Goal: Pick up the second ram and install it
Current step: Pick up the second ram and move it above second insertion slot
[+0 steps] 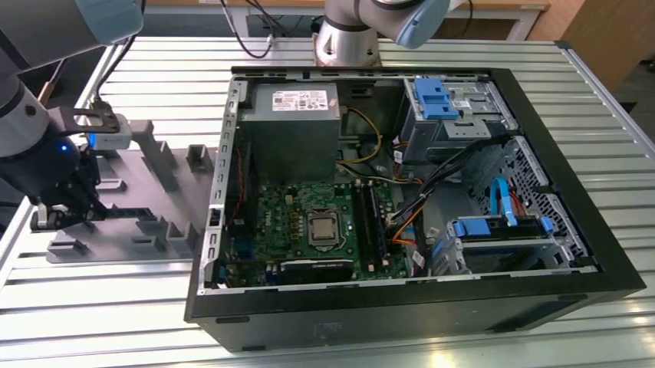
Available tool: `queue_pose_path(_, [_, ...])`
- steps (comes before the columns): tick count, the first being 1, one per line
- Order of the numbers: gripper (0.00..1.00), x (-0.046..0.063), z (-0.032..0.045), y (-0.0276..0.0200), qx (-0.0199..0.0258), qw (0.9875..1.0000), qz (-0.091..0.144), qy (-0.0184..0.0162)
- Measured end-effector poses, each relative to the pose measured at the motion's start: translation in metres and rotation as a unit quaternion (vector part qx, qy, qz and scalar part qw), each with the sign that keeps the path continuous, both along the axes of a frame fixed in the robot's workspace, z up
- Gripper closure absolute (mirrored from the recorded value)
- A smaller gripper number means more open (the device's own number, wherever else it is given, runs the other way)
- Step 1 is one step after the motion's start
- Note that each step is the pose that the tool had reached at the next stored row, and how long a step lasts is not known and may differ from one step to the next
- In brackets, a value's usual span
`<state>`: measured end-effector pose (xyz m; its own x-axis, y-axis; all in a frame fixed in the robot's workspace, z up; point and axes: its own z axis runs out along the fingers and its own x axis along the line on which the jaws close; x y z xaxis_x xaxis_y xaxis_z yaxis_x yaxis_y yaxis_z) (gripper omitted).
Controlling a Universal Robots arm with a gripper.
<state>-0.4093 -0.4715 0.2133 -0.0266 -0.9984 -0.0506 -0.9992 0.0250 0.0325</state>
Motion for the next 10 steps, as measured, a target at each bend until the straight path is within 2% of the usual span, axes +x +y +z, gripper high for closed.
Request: queue_pose_path(10, [0.86, 0.0000, 0.0026, 0.0000, 0.0000, 1.0000, 0.000, 0.0000])
